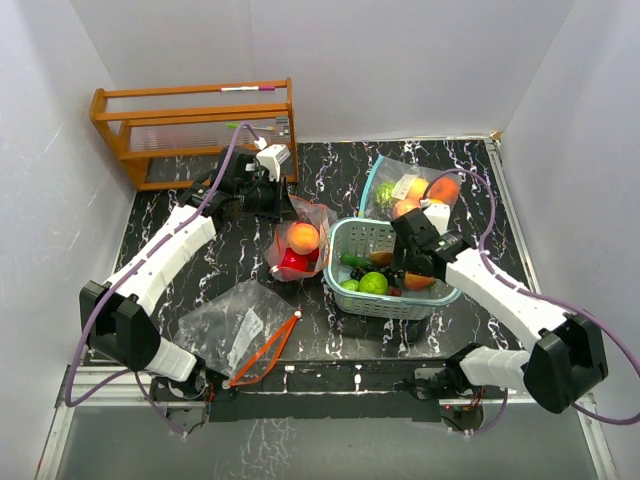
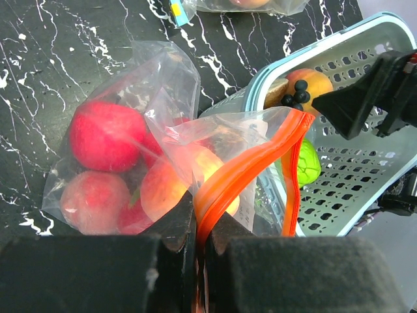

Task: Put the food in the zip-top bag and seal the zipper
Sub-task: Pick up the fake fruit from the bin.

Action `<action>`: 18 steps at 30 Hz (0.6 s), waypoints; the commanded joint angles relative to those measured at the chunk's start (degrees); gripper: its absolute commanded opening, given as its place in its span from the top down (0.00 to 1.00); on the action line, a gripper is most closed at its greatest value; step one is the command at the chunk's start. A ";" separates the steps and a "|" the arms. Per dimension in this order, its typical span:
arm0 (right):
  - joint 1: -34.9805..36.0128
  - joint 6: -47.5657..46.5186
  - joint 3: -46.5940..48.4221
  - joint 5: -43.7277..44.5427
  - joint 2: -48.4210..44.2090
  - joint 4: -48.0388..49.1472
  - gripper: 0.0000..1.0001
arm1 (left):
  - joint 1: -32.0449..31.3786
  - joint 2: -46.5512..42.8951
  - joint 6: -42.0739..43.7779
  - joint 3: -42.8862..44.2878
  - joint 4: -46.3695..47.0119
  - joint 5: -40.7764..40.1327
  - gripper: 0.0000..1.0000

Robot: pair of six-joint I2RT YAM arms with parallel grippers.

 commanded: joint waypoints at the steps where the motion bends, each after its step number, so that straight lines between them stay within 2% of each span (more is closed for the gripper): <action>1: -0.01 1.49 2.11 2.81 3.29 -0.73 0.19 | -0.28 -1.94 -0.35 -0.57 1.68 2.29 1.00; 4: -0.11 2.96 0.12 3.49 4.28 1.69 0.10 | -0.26 -1.93 -0.42 -0.72 1.67 2.51 1.00; 9: -0.68 2.68 -1.84 2.61 7.32 4.78 0.10 | -0.28 -2.19 0.25 -0.20 0.57 1.89 1.00; 14: -0.75 2.91 -3.41 0.27 11.55 5.92 0.10 | -0.28 -2.47 0.51 -0.58 0.33 1.47 1.00; 18: -0.78 2.51 -4.76 -1.31 11.98 7.77 0.19 | -0.28 -2.47 0.46 -0.77 0.38 1.51 1.00</action>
